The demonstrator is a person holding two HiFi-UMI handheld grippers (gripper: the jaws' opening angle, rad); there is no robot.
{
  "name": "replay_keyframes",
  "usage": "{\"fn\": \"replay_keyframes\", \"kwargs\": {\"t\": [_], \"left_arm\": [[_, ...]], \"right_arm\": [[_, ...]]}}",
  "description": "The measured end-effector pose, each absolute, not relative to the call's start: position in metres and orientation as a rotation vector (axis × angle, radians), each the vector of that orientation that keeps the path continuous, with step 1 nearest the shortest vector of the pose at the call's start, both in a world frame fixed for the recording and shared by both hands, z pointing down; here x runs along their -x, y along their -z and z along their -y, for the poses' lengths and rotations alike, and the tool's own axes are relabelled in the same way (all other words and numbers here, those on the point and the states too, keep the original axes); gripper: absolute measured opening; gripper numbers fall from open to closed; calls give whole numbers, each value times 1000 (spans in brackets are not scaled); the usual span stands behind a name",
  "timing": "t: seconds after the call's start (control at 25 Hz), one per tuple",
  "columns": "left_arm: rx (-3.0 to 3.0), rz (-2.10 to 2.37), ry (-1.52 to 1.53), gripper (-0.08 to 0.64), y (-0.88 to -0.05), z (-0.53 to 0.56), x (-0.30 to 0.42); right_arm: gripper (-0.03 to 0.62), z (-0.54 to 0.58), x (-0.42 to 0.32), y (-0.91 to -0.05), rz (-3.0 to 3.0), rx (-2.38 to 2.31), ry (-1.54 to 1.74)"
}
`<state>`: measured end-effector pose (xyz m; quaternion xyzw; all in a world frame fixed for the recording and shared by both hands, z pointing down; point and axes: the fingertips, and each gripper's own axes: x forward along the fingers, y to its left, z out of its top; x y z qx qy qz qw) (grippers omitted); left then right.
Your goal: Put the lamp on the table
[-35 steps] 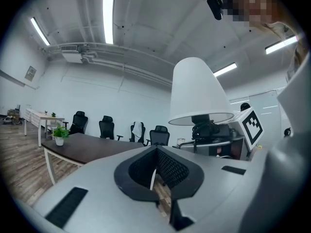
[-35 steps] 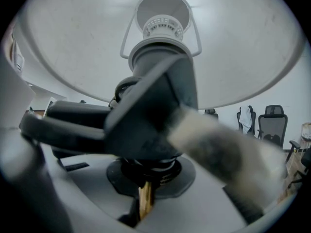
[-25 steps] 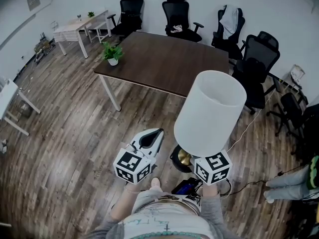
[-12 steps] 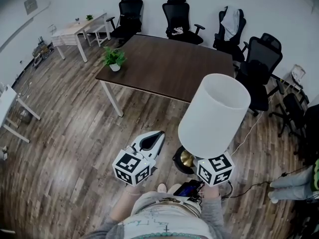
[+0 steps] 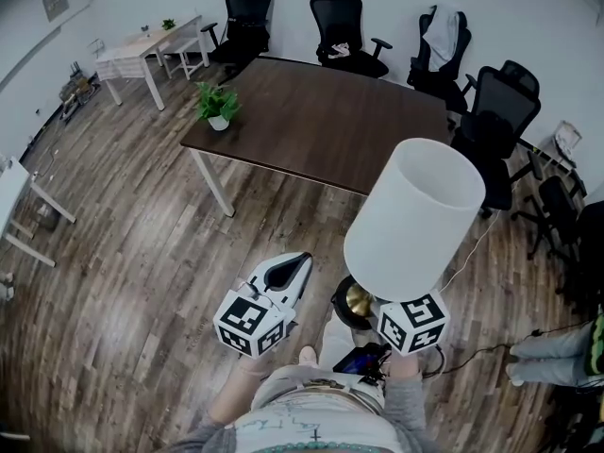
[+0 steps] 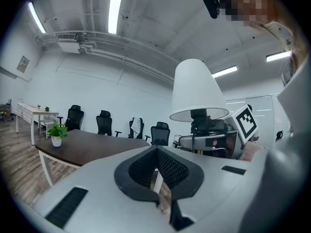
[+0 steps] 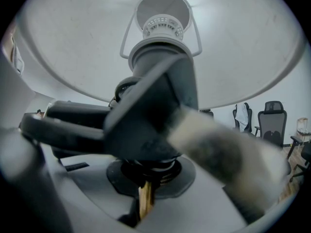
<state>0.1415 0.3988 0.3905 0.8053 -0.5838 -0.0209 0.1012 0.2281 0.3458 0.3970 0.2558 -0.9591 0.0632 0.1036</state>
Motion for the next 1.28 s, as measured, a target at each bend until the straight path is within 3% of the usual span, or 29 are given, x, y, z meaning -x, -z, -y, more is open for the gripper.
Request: {"fn": "replay_keyframes", "kwargs": {"t": [1.28], "left_arm": [[-2271, 1884, 90, 12, -373, -225, -122]], "right_arm": [[17, -154, -189, -380, 2895, -523, -156]]}}
